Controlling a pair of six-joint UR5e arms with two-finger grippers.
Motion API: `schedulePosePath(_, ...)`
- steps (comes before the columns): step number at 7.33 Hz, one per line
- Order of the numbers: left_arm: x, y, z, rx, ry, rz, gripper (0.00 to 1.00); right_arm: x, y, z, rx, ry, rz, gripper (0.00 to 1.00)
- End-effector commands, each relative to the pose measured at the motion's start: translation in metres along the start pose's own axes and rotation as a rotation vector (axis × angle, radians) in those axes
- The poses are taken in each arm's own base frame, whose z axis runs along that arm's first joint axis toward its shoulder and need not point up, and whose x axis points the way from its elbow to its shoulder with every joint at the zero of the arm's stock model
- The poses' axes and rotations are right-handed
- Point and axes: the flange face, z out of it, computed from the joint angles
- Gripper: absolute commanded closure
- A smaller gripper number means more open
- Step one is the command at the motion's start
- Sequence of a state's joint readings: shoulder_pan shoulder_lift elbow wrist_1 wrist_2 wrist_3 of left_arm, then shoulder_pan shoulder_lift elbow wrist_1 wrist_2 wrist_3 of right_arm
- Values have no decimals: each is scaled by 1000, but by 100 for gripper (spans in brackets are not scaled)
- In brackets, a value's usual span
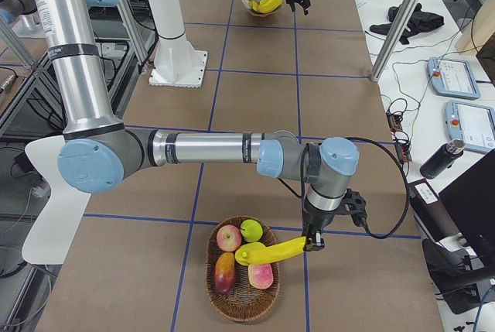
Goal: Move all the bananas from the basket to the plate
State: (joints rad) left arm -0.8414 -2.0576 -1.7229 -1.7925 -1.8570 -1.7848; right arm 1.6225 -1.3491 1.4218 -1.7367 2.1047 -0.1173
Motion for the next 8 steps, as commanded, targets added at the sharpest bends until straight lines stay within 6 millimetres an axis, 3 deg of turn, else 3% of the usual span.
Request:
schedulePosePath(1,-2,-3,10,-3,14,6,0,-29,-7,-2,11,-211,13,100)
schedulePosePath(2,0,-4,14,-9,44,15,0,-53,-11,-2,14,-312,12,100)
schedulePosePath(3,5,-1,12,-18,78,26,0,-83,-32,-20,27,-379,11,100)
schedulePosePath(5,26,34,13,-64,133,68,0,-168,-64,-47,-8,-514,57,100)
schedulePosePath(7,73,87,13,-124,192,109,0,-251,-76,-76,-48,-571,83,100)
schedulePosePath(8,86,104,0,-152,252,132,0,-289,-85,-95,-76,-622,97,100)
